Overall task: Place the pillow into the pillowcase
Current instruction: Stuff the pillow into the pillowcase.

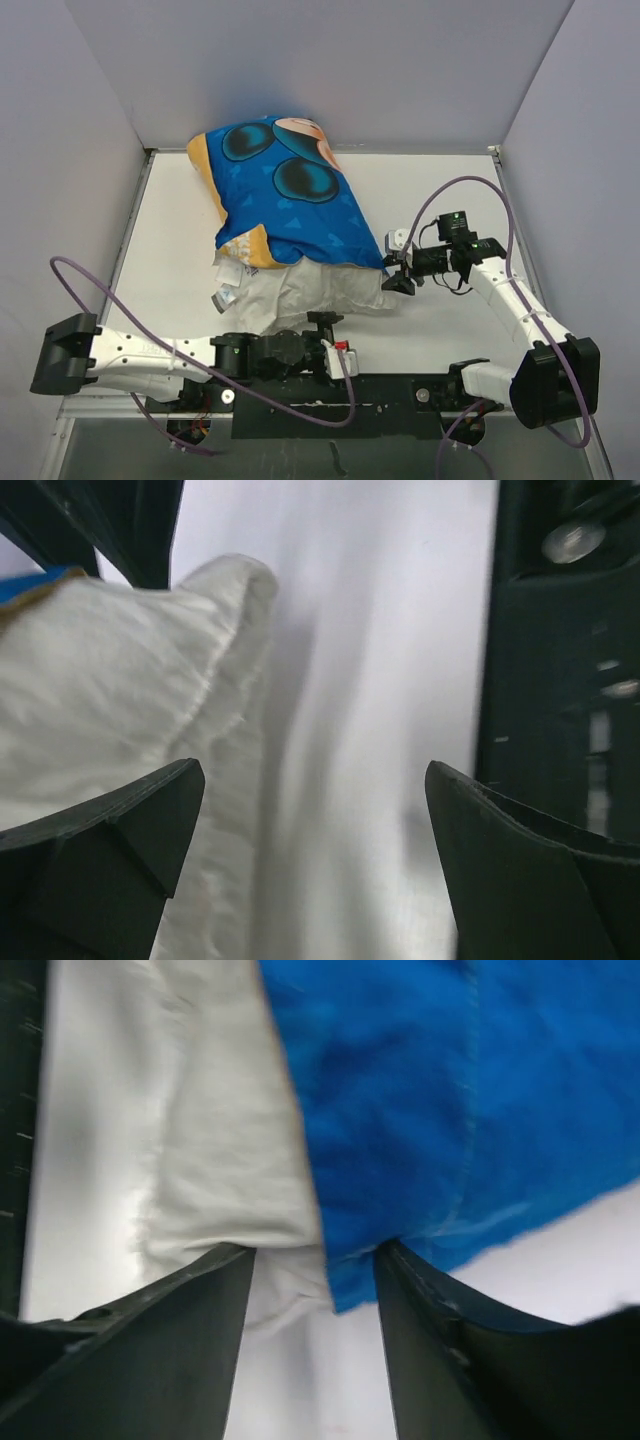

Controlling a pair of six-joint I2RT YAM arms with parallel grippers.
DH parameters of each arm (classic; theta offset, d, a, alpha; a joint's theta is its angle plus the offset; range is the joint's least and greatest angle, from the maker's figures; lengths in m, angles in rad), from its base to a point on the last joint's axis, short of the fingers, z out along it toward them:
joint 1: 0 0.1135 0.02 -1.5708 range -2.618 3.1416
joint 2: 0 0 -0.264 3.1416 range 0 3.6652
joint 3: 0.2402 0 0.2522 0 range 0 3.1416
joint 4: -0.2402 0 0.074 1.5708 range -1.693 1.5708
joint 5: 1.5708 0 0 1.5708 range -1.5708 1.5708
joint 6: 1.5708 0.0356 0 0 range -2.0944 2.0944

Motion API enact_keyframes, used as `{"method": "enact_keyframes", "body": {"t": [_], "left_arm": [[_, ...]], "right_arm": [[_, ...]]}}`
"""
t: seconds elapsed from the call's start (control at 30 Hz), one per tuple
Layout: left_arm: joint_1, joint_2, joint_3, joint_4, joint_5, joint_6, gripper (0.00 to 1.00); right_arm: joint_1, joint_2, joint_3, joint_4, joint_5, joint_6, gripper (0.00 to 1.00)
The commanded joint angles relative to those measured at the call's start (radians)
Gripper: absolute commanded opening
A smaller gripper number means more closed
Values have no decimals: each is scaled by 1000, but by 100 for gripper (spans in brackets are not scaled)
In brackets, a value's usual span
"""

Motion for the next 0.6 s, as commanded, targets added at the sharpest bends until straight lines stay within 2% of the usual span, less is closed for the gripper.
{"method": "enact_keyframes", "body": {"t": [0.0,0.1,0.23,0.4,0.47,0.57], "left_arm": [[36,126,69,202,-128,544,96],[112,219,89,294,-54,664,96],[186,376,89,497,-47,811,96],[218,628,113,880,-185,988,97],[228,711,142,987,-242,1016,93],[243,781,164,1042,-257,1023,80]], "right_arm": [[23,-8,23,-159,-379,-141,42],[25,-32,-11,-124,-410,-106,25],[27,-35,-29,-65,-401,-38,17],[32,-27,-33,-45,-379,-16,15],[35,-30,-36,-42,-374,-14,15],[39,-33,-39,-31,-350,-2,15]]}}
